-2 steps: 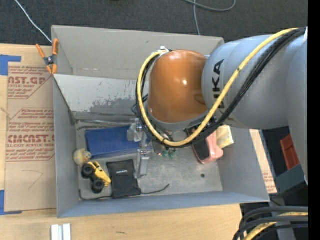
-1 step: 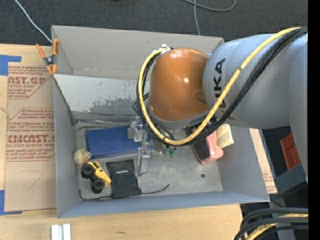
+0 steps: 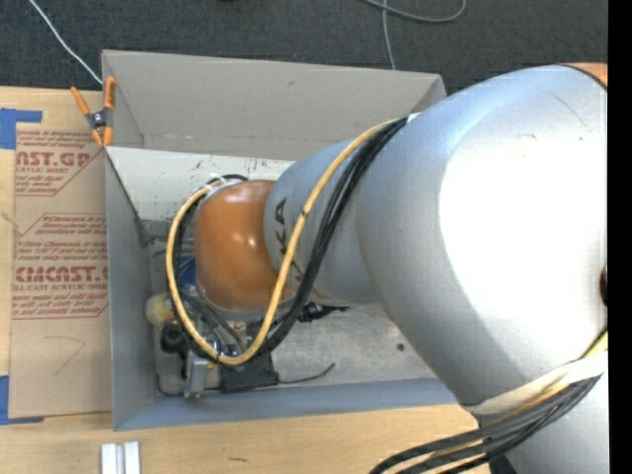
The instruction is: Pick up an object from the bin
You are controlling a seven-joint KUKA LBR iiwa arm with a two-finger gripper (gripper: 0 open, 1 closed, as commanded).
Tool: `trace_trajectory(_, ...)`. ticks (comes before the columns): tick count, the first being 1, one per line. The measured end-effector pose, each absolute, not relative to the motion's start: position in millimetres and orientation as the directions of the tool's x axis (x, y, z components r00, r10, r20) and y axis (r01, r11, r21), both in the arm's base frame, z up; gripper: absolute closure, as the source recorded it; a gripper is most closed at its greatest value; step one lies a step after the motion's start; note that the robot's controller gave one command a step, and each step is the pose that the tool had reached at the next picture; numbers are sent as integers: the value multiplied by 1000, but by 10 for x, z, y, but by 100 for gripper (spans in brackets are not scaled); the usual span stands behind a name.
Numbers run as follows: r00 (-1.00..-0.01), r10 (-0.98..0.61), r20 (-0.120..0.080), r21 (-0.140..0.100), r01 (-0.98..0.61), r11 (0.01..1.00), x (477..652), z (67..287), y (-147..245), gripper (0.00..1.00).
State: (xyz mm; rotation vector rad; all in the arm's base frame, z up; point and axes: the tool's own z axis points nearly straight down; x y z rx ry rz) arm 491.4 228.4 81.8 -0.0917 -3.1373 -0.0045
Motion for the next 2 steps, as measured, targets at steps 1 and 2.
trace_trajectory(1,-995,98,-5,5,98,995,4848,1538,2130,0)
trace_trajectory(2,-987,159,5,3,159,987,4875,990,2281,0)
